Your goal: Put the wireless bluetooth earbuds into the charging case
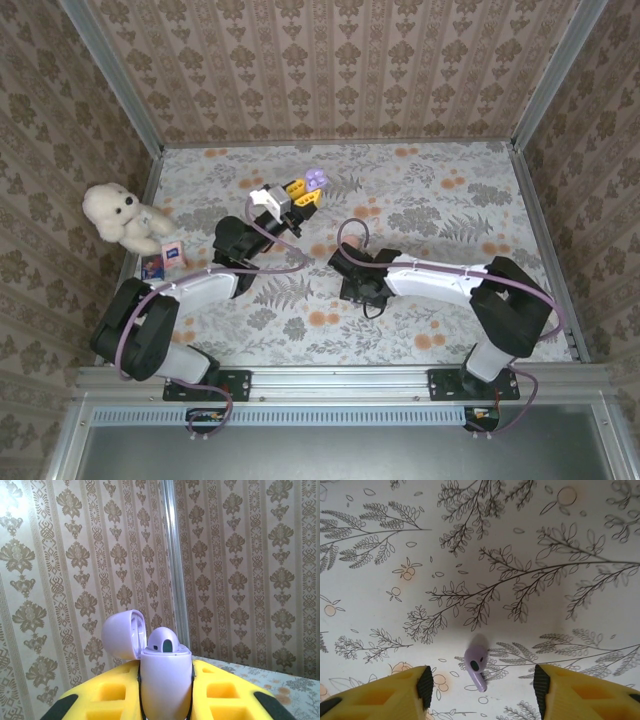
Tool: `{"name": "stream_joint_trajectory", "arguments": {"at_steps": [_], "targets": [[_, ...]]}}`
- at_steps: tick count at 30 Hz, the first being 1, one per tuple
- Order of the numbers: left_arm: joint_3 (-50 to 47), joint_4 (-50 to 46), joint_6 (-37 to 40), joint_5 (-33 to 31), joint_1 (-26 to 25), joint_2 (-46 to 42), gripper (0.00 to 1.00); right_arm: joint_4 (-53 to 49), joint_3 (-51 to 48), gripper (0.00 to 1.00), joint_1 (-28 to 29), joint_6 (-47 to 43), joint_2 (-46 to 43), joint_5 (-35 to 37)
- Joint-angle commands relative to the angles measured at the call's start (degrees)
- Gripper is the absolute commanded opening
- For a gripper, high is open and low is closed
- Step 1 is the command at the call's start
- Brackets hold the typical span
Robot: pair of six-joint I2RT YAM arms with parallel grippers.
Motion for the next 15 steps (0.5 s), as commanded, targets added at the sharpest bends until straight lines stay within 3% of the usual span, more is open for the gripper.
{"name": "stream_joint_trajectory", "arguments": {"at_steps": [1,15], "targets": [[-0.72,2.39,0.48,-0.57,0.50,-1.82,0.00,-2.28,2.31,0.55,0.91,3.57,1.88,3.38],[-1.17,2.39,0.30,-0.37,0.89,-2.28,0.00,-3.56,5.78,0.41,1.65,4.48,7.92,3.82]]}}
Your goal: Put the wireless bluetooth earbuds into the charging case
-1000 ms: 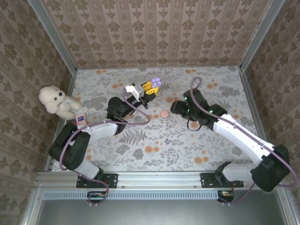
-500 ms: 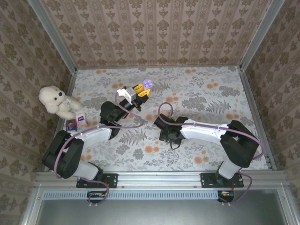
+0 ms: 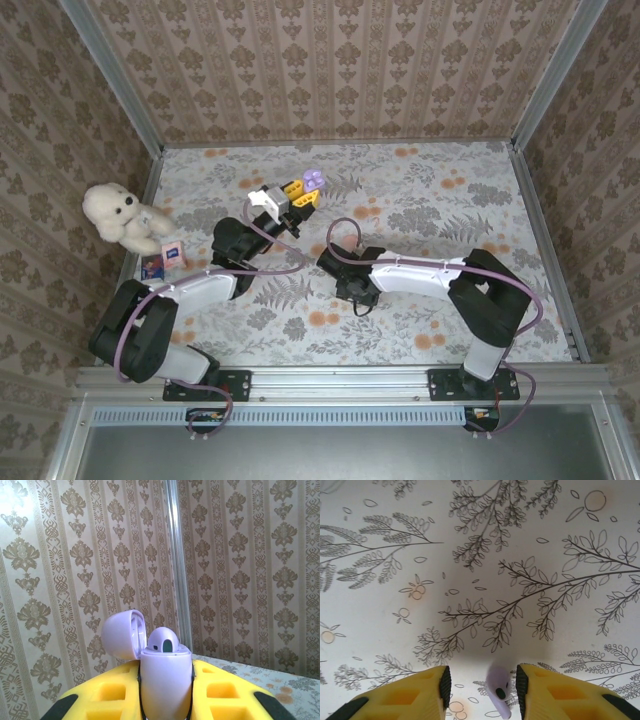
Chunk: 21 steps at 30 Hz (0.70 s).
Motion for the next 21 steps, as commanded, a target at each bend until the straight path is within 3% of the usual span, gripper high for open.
{"name": "stream_joint_trajectory", "arguments": {"at_steps": [1,21], "targets": [[-0.56,2.33,0.38,-0.04,0.55,-1.69,0.00,-2.69,1.42,0.41,0.64,1.62,1.98,1.72],[-0.49,2.37,-0.22,0.16,0.65,-1.61,0.00,-2.04,0.61,0.30,1.52,2.22,4.02,1.41]]}}
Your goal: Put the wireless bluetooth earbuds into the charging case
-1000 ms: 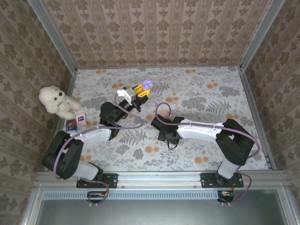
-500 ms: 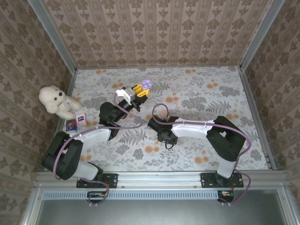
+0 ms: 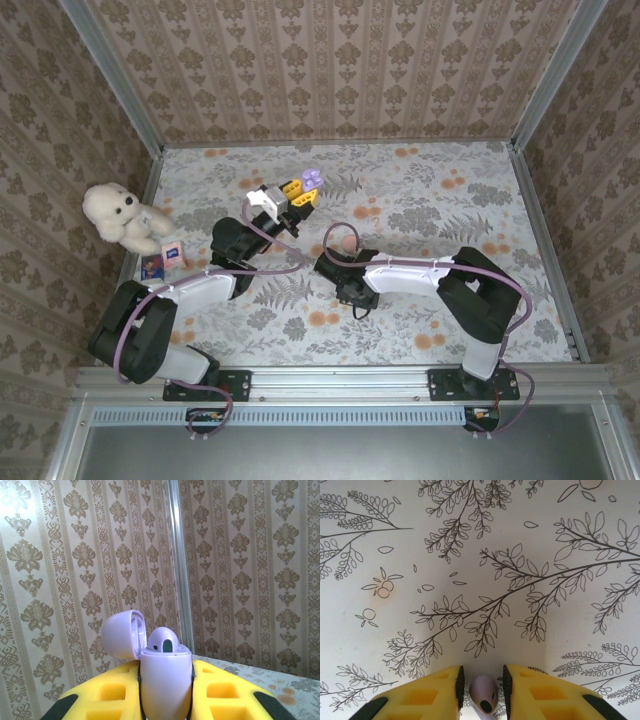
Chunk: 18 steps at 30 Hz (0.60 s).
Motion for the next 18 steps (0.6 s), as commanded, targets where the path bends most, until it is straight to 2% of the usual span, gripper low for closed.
{"name": "stream_joint_trajectory", "arguments": {"at_steps": [1,13,18], "targets": [[-0.45,2.35,-0.23,0.12,0.37,-1.39,0.00,-0.65,0.08,0.30,0.63,1.19,1.23,0.52],[-0.09,2.35,-0.49,0.17,0.31,-1.24,0.00,0.40,-0.74,0.16,1.36,1.05,-0.39,0.85],[0.05,2.35,-0.51,0.24,0.29,-1.22,0.00,0.76,-1.70,0.15,1.32,1.12,-3.46,2.38]]}}
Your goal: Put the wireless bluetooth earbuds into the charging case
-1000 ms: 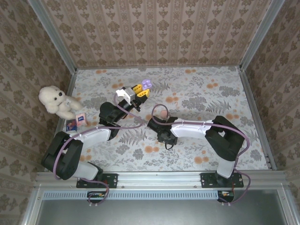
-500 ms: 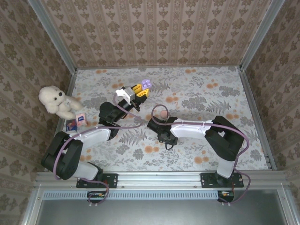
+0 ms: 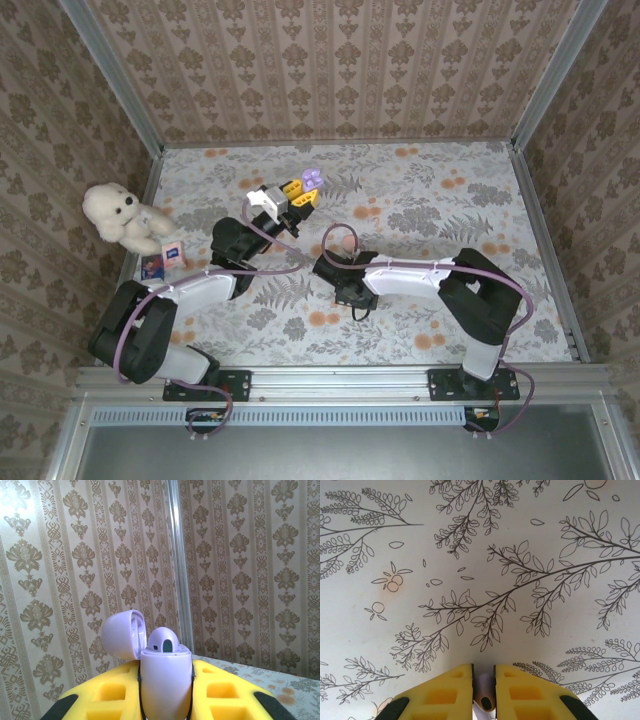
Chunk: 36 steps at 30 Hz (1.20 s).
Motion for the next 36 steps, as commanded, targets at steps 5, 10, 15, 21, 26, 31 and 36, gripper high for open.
{"name": "stream_joint_trajectory", "arguments": {"at_steps": [5,10,15,21,26,31,36], "targets": [[0.27,2.35,-0.63,0.35,0.25,-1.26,0.00,0.30,-2.12,0.15,0.43,0.45,-7.34,4.17],[0.39,2.35,-0.73,0.44,0.24,-1.12,0.00,0.85,-2.35,0.15,0.09,-1.05,-12.78,6.87],[0.74,2.35,-1.03,0.94,0.30,-1.12,0.00,3.59,-2.34,0.16,-1.60,-5.47,-20.64,9.37],[1.81,2.28,-2.09,2.04,0.24,-0.71,0.00,11.94,-1.14,0.16,-6.32,-14.83,-32.40,9.98],[3.10,2.29,-3.41,3.11,0.15,0.03,0.00,19.89,1.25,0.17,-9.90,-22.58,-38.07,7.66],[4.85,2.27,-4.84,4.30,-0.20,1.04,0.00,29.46,2.96,0.17,-11.93,-29.50,-40.87,3.39],[7.40,2.34,-7.02,6.23,-0.98,2.59,0.00,38.46,3.63,0.18,-13.72,-34.08,-40.75,-3.73]]}}
